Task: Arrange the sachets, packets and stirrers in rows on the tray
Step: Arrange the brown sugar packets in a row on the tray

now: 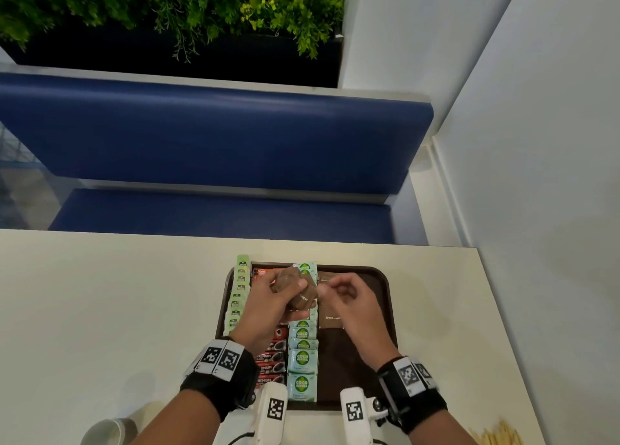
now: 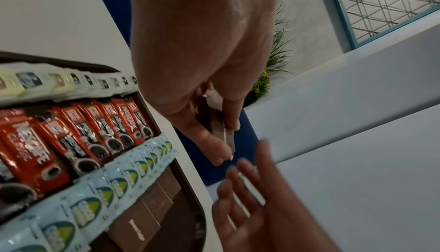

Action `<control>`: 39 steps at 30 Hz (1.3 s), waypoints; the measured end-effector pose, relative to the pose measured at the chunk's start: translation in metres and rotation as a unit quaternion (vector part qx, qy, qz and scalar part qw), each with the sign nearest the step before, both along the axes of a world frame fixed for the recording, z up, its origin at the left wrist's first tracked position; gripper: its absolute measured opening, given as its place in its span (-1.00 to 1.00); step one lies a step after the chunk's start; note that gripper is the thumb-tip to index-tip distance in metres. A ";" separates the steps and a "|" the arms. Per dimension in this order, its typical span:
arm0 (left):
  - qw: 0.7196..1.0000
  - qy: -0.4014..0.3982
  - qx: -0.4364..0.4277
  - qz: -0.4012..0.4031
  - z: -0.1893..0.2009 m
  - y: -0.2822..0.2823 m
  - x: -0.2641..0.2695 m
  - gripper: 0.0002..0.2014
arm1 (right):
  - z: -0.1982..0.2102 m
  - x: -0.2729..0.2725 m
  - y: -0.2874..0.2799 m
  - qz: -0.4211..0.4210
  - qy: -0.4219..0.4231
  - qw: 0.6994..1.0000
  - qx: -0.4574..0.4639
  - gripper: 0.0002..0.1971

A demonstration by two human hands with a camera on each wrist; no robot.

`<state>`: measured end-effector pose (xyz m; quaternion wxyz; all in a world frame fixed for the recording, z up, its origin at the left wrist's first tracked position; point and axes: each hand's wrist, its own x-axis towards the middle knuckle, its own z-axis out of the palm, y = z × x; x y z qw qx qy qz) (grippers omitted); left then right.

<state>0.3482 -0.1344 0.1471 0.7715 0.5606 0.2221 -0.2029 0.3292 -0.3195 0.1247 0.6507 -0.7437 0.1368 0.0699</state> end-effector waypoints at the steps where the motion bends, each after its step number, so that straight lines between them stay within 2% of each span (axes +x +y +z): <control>1: 1.000 -0.006 -0.010 -0.005 0.003 -0.006 0.000 -0.66 | 0.010 -0.001 0.006 0.019 -0.007 1.000 0.007 -0.64; 4: 0.998 -0.011 -0.061 -0.004 0.011 -0.019 0.001 -0.69 | 0.021 0.005 0.011 0.003 -0.016 0.999 -0.029 -0.60; 7: 0.995 -0.006 -0.102 0.015 0.016 -0.019 0.004 -0.71 | 0.019 0.011 0.001 -0.027 -0.005 1.000 -0.002 -0.62; 11: 0.996 -0.023 -0.084 0.017 0.017 -0.014 0.002 -0.71 | 0.015 0.006 0.000 -0.019 0.025 0.999 0.040 -0.61; 16: 0.997 -0.038 -0.053 0.039 0.013 -0.017 -0.003 -0.71 | 0.018 -0.003 0.001 -0.023 0.057 0.994 0.086 -0.83; 25: 0.995 -0.031 -0.064 0.072 0.007 -0.017 -0.001 -0.69 | 0.012 0.006 -0.011 -0.011 0.062 0.995 0.078 -0.85; 30: 0.993 -0.024 -0.055 0.100 -0.001 -0.005 0.004 -0.73 | -0.020 0.004 -0.038 -0.051 0.076 0.993 0.068 -0.85; 34: 0.994 -0.018 -0.038 0.098 -0.009 0.005 0.002 -0.72 | -0.067 -0.009 -0.051 -0.025 0.125 0.992 -0.014 -0.92; 39: 0.995 0.001 -0.036 0.097 -0.015 0.010 -0.002 -0.73 | -0.116 -0.022 -0.046 -0.005 0.153 0.980 -0.126 -0.89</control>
